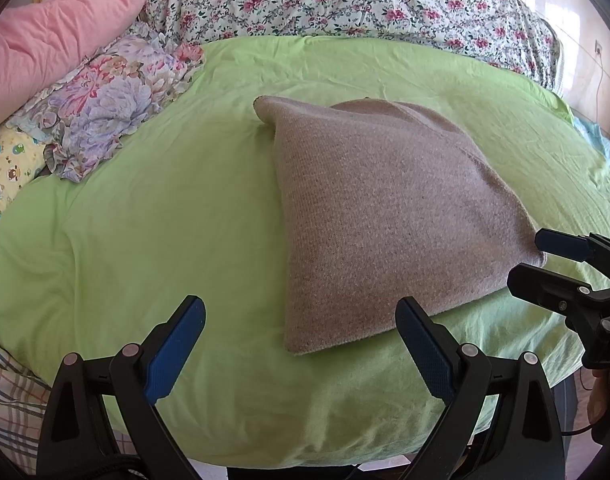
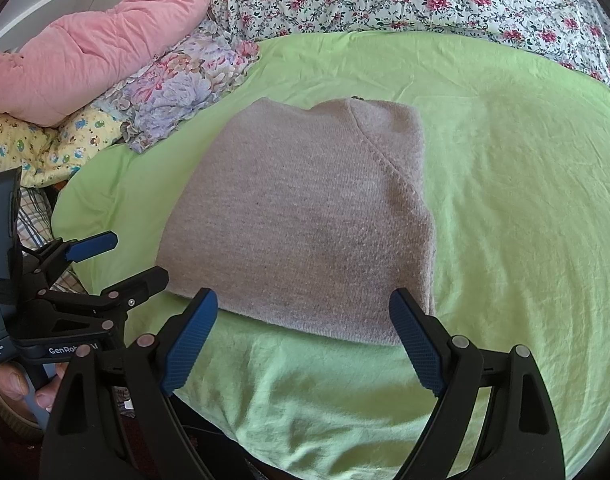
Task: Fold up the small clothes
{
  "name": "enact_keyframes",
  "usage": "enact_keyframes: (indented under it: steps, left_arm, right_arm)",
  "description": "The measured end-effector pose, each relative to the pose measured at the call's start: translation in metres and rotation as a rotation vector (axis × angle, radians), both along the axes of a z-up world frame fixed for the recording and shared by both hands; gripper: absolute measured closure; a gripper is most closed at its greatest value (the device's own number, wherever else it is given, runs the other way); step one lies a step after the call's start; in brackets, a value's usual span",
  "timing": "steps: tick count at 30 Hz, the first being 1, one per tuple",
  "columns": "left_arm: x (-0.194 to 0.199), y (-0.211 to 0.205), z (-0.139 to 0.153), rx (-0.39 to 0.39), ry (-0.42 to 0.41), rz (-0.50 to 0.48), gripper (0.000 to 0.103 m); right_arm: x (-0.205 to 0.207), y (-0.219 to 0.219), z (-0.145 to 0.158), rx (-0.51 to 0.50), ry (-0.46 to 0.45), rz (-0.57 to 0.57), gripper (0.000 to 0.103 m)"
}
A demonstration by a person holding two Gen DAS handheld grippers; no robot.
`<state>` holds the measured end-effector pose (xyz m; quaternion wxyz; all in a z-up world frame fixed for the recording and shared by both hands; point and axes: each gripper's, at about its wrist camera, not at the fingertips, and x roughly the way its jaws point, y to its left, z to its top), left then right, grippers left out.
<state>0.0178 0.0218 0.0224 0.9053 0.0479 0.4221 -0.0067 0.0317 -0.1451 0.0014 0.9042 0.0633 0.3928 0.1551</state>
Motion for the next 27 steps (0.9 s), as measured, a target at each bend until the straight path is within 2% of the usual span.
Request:
enact_keyframes:
  steps: [27]
  left_arm:
    - [0.008, -0.003, 0.007, 0.005, -0.010, -0.013, 0.007]
  right_arm:
    - [0.007, -0.010, 0.009, 0.012, -0.011, -0.005, 0.015]
